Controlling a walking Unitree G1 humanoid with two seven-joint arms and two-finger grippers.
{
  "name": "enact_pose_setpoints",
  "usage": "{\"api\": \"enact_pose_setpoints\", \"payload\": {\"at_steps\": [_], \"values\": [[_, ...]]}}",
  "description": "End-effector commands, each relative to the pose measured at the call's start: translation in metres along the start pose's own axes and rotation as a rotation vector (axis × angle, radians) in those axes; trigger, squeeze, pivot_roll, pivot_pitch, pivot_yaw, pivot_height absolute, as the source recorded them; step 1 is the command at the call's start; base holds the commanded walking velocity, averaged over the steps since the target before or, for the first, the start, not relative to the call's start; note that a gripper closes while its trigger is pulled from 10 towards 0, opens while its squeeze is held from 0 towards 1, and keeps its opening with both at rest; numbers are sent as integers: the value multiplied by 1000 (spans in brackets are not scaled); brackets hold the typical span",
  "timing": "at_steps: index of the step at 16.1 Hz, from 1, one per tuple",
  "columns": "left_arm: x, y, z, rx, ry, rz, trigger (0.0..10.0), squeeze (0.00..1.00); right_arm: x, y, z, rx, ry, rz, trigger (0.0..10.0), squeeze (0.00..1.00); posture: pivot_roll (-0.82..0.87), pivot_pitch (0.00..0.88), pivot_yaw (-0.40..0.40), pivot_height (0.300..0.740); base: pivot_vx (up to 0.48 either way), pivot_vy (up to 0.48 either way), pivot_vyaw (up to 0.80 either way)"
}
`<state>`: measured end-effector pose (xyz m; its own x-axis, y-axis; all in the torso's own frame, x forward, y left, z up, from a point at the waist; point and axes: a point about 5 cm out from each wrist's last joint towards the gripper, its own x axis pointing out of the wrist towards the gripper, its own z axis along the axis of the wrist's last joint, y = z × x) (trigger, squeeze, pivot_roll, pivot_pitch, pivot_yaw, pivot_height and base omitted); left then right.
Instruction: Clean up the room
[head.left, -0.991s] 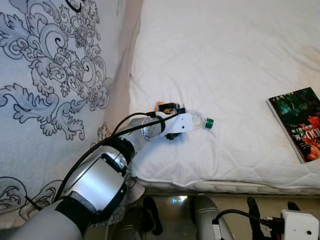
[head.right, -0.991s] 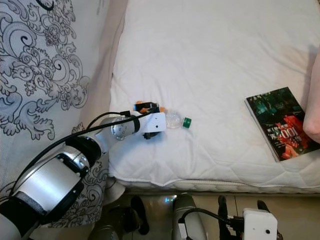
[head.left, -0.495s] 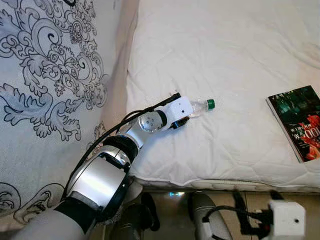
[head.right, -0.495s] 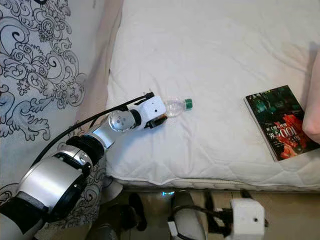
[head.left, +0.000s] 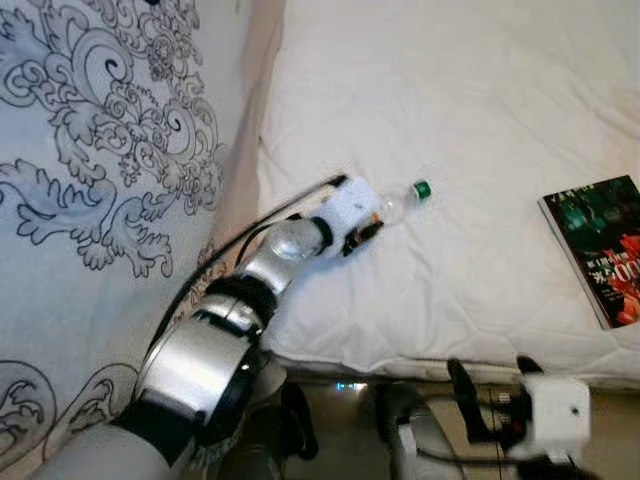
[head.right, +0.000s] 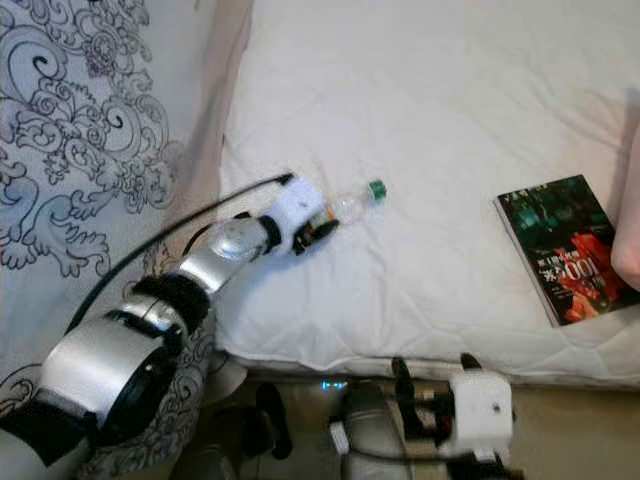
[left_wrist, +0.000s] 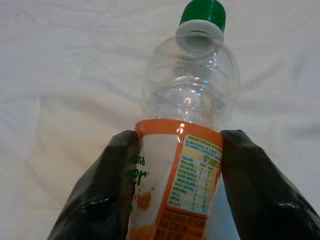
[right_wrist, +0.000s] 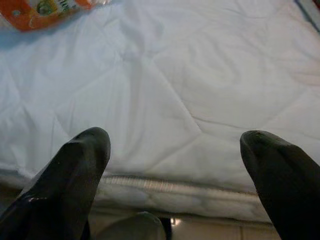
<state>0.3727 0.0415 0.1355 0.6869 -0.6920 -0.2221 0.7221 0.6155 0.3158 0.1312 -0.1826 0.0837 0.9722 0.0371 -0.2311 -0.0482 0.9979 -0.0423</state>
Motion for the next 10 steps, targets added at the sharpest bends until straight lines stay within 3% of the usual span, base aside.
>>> {"api": "enact_pose_setpoints", "payload": {"at_steps": [1, 2, 3, 4, 6, 7, 8, 10], "values": [[-6, -3, -13, -55, -1, -25, 0, 0, 0, -1, -8, 14, 36, 3, 10000, 0, -339, 257, 98, 740, 0, 0, 0], [-12, 2, -14, -59, -45, -24, 0, 0, 11, -1, -7, 14, 17, 16, 10000, 0, -314, 202, 101, 740, 0, 0, 0], [-19, 10, -13, -137, -114, 11, 0, 0, 23, 0, -4, 16, -12, 27, 10000, 0, -298, 157, 102, 740, 0, 0, 0], [-21, 13, -14, -164, -130, 26, 0, 0, 29, 0, -4, 17, -18, 30, 10000, 0, -293, 144, 102, 740, 0, 0, 0], [-43, 38, -12, -353, -296, 206, 0, 0, 60, -7, 14, -10, -131, -44, 10000, 0, -249, 15, 102, 740, 0, 0, 0], [-55, 46, -11, -372, -354, 274, 0, 0, 68, -14, 23, -22, -179, -104, 10000, 0, -236, 0, 102, 740, 0, 0, 0], [-62, 48, -11, -332, -366, 304, 0, 0, 78, -21, 28, -26, -210, -152, 10000, 0, -213, 0, 96, 740, 0, 0, 0], [-70, 50, -15, -332, -372, 379, 0, 0, 92, -27, 33, -29, -238, -195, 10000, 0, -191, 0, 98, 740, 0, 0, 0]]}}
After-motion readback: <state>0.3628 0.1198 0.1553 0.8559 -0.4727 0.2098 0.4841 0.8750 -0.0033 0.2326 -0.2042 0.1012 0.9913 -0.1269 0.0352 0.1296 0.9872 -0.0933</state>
